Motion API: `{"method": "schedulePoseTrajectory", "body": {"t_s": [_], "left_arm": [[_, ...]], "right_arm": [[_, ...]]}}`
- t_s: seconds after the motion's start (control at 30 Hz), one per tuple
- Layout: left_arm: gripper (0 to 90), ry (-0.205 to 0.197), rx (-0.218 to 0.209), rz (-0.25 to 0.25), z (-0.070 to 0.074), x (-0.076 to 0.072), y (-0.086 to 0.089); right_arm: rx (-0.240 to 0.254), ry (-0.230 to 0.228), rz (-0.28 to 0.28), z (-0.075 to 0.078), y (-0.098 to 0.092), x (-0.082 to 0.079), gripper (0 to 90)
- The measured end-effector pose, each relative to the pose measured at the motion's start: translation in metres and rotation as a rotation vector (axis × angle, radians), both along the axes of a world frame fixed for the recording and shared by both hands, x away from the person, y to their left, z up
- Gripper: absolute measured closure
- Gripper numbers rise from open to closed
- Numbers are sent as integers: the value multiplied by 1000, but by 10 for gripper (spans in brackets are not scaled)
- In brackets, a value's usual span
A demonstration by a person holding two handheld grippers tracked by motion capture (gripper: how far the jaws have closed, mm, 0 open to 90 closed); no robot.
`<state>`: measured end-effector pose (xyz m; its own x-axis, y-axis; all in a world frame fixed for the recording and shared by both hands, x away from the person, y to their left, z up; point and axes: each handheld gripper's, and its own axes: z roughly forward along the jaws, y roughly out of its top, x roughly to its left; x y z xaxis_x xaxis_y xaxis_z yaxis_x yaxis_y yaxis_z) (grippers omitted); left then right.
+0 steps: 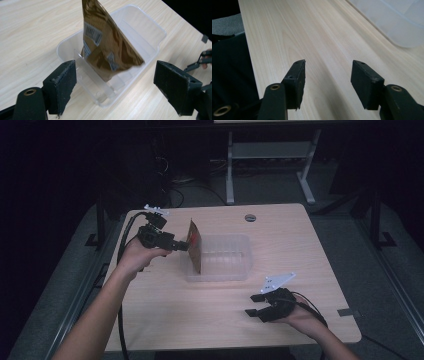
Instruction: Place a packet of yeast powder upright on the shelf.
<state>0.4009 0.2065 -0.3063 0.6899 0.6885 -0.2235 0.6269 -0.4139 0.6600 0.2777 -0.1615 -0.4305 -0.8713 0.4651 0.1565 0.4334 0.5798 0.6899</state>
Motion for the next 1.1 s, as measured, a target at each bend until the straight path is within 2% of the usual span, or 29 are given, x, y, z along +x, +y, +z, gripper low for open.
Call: {"method": "schedulePoseTrajectory", "body": {"t_s": [0.03,0.13,0.27,0.3,0.33,0.5,0.6,0.77,0.93,0.97,1.0,1.1], "left_arm": [[177,-13,11,-12,-1,-5,2],[168,-50,-1,-39,-2,-17,9],[168,-87,2,-40,-6,-34,18],[168,-102,23,-49,-8,-39,20],[168,-112,21,-48,-10,-43,21],[168,-150,-5,-45,-25,-66,28],[168,-175,5,-53,-35,-78,30],[168,-191,45,-75,-57,-97,30],[169,-196,46,-87,-80,-116,28],[168,-185,41,-87,-91,-124,26],[168,-185,41,-87,-91,-124,26],[168,-165,27,-111,-106,-134,24]], "right_arm": [[-1,-6,3,-1,-1,0,435],[-6,6,-19,-3,-6,-4,393],[-4,3,-34,-4,-12,-7,370],[-5,-5,-48,-5,-18,-8,364],[-3,0,-53,-5,-20,-9,361],[-4,-15,-71,-8,-30,-11,337],[1,-31,-92,-8,-35,-10,317],[16,-38,-135,-10,-42,-4,308],[19,-46,-156,-13,-46,0,303],[19,-40,-170,-13,-46,0,301],[19,-40,-170,-13,-46,0,301],[15,-50,-170,-13,-48,1,293]]}}
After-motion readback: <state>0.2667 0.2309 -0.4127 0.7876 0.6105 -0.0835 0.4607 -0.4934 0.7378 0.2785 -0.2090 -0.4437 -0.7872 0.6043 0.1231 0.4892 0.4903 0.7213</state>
